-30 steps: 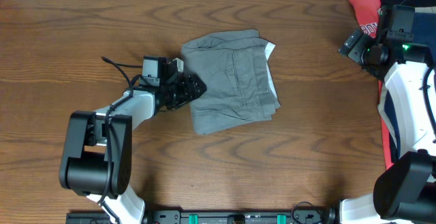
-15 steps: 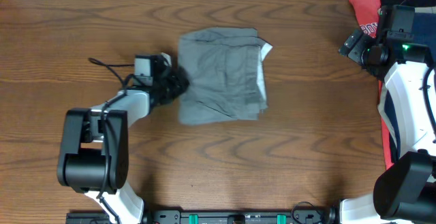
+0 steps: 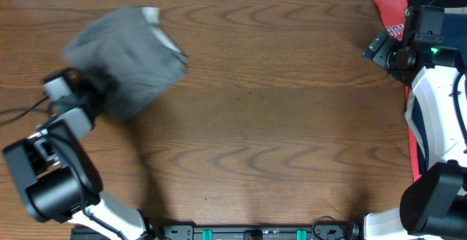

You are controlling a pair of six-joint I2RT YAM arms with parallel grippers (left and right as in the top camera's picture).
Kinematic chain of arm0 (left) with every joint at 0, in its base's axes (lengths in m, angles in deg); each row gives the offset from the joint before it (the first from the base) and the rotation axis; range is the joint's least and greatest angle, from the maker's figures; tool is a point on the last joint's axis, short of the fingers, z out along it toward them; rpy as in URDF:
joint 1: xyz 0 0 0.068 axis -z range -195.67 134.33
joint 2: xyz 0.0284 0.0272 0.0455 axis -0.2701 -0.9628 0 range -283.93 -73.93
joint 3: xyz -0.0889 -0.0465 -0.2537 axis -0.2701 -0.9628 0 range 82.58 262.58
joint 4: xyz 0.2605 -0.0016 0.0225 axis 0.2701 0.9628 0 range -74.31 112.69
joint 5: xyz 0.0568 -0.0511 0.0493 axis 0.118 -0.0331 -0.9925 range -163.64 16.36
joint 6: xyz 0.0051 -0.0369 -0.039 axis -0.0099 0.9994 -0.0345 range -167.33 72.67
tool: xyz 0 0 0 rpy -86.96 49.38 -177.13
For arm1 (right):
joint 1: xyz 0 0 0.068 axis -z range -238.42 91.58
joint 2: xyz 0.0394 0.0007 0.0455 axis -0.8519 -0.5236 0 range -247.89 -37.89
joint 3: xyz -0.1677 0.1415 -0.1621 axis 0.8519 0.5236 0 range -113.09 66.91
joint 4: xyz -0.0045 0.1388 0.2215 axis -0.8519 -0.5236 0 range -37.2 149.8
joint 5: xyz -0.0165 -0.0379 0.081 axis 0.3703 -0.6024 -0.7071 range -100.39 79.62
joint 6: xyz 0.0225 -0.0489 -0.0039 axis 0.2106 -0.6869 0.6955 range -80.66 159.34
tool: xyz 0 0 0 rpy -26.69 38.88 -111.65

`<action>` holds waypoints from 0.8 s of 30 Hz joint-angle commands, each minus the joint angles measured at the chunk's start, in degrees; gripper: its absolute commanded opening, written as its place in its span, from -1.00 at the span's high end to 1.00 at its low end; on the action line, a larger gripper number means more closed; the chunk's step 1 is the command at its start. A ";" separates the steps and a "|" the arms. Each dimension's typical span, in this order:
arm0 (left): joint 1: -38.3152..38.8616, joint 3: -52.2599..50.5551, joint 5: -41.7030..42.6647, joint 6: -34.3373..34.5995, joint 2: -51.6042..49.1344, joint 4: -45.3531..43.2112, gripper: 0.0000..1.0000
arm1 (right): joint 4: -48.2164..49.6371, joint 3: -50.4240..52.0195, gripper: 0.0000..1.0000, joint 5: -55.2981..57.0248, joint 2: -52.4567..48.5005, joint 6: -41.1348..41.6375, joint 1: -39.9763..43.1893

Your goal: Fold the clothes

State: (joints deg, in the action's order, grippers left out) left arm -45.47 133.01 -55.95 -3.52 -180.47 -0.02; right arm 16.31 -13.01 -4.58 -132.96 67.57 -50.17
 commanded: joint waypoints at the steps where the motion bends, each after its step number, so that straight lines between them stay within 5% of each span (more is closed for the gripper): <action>1: -5.60 -0.09 -3.19 4.79 -0.94 -0.50 0.88 | -0.02 -0.85 -0.99 0.15 0.76 -0.42 -0.07; 7: -7.98 -0.09 0.37 4.79 -0.94 0.00 0.88 | -0.02 -0.85 -0.98 0.15 0.76 -0.44 -0.07; 14: -2.38 -0.07 1.14 4.59 -0.94 -2.51 0.88 | -0.02 -0.85 -0.99 0.15 0.76 -0.42 -0.07; 24: 5.31 6.73 1.16 -4.17 -2.95 -4.68 0.88 | -0.02 -0.85 -0.99 0.15 0.76 -0.42 -0.07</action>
State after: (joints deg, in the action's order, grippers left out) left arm -40.80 135.53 -55.62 -3.98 -181.56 -4.23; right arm 16.31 -13.01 -4.58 -132.96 67.55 -50.17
